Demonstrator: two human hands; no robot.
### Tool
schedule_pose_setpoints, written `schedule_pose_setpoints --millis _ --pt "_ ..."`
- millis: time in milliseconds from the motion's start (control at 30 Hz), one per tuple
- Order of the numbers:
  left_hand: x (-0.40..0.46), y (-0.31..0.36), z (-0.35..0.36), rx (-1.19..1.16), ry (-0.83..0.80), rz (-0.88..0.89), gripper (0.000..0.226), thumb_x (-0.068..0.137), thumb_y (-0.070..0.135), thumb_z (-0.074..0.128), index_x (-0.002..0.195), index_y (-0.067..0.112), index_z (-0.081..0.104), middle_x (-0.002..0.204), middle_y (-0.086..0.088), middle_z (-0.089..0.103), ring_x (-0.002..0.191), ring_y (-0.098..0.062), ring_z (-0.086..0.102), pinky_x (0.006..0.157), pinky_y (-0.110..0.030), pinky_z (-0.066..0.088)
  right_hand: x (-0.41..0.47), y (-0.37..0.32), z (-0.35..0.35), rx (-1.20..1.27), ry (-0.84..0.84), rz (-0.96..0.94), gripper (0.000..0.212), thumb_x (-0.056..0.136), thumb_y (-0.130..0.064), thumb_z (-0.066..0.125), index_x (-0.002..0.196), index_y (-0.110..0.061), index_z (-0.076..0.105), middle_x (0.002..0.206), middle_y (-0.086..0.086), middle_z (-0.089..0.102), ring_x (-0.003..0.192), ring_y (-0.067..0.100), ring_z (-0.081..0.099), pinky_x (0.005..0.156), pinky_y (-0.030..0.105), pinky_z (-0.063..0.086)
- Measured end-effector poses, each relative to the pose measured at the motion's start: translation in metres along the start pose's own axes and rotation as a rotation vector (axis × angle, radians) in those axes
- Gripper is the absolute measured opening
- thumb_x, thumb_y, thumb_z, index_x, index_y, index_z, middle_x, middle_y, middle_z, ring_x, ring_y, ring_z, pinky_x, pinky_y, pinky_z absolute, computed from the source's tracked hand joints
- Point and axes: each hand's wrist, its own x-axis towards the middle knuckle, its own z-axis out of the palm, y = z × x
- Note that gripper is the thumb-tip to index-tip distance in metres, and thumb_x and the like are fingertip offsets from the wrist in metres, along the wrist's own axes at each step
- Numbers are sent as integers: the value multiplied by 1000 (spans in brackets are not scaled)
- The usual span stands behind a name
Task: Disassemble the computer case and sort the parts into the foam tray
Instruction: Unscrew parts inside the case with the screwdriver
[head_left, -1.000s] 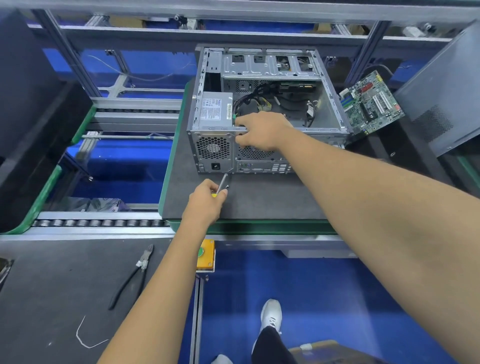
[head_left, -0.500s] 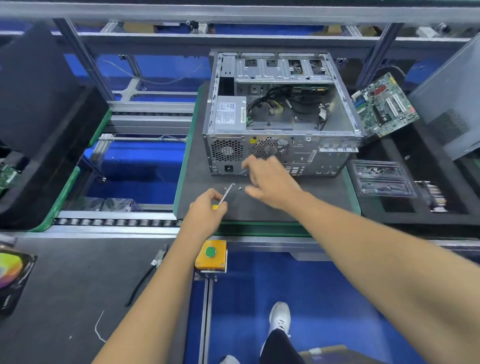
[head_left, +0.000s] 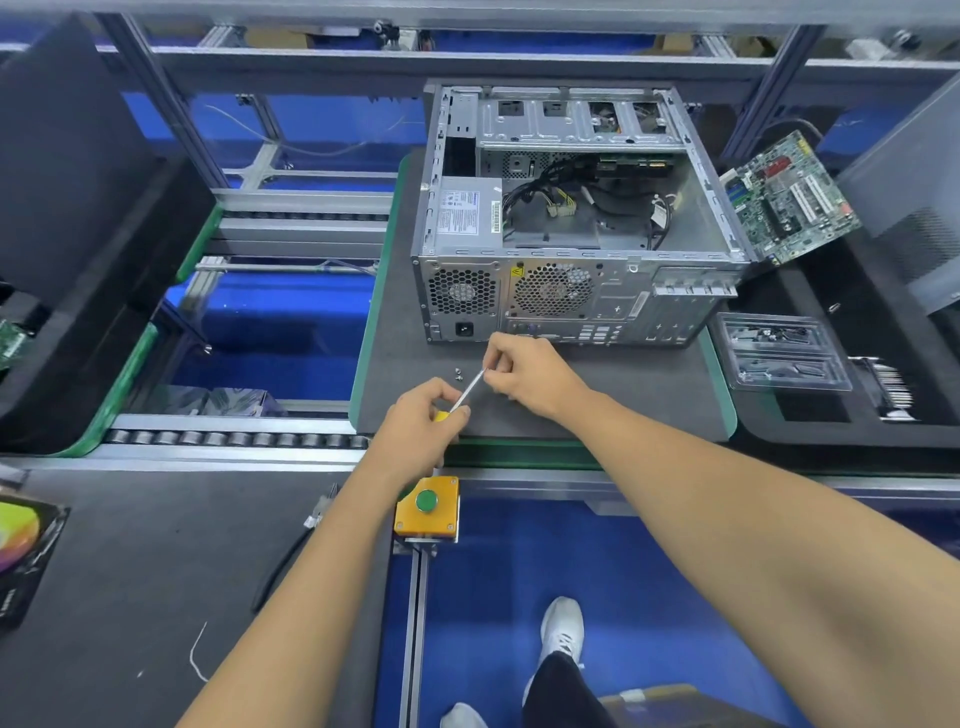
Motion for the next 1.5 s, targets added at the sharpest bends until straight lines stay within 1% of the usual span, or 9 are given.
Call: schedule_pose_setpoints --millis 200,300,533,700,833,933,1167,1300,1500 --pt "10 -2 -6 44 -28 -1 7 100 34 61 95 29 60 74 -9 68 45 -12 51 42 -25 42 3 -3 3 -73 11 -13 12 87 -20 62 76 -19 57 63 -3 62 66 21 58 66 40 51" --pt "21 -1 -12 265 45 15 12 102 42 53 99 31 58 86 -5 67 71 -21 63 67 -39 55 4 2 0 -161 62 47 11 90 -24 57 81 -21 53 68 -3 60 72 25 58 67 39 47" --pt "66 -9 -20 964 196 502 32 101 37 61 132 28 62 114 -4 51 103 -25 54 67 -39 47 -1 13 6 -253 146 50 10 91 -24 53 82 -23 48 73 -6 58 74 27 56 66 38 45" --pt "89 -18 -16 830 251 690 26 85 18 80 106 18 64 104 -4 57 91 -28 55 64 -40 48 -1 19 13 -319 187 -16 12 89 -27 54 83 -24 43 77 -3 59 74 28 55 64 39 47" --pt "96 -15 -11 58 75 258 8 84 34 69 87 27 65 97 12 54 85 -13 69 91 -50 57 1 23 15 -322 198 -31 13 87 -30 55 83 -26 43 74 -5 56 71 25 55 61 37 45" --pt "104 -21 -13 -153 -45 162 13 80 37 70 88 26 69 107 3 54 86 -11 71 94 -51 57 1 24 17 -322 211 -30 13 87 -32 54 83 -27 43 73 -6 56 70 25 54 60 36 44" --pt "107 -31 -25 18 -125 264 17 87 34 75 100 24 72 117 8 57 102 1 66 84 -21 57 2 25 18 -302 223 -24 11 81 -37 48 83 -27 45 68 -8 51 71 23 53 60 36 43" --pt "106 -35 -22 470 28 595 5 89 26 70 89 21 68 110 16 45 104 -4 42 90 -9 40 2 26 18 -305 232 -16 11 82 -37 49 84 -27 46 69 -8 52 71 23 54 61 37 45" --pt "101 -30 -20 750 150 822 19 85 15 80 95 12 65 112 -7 52 106 -24 41 86 -38 51 1 27 19 -301 282 -24 15 79 -41 42 82 -26 44 67 -8 52 68 20 53 58 32 39"
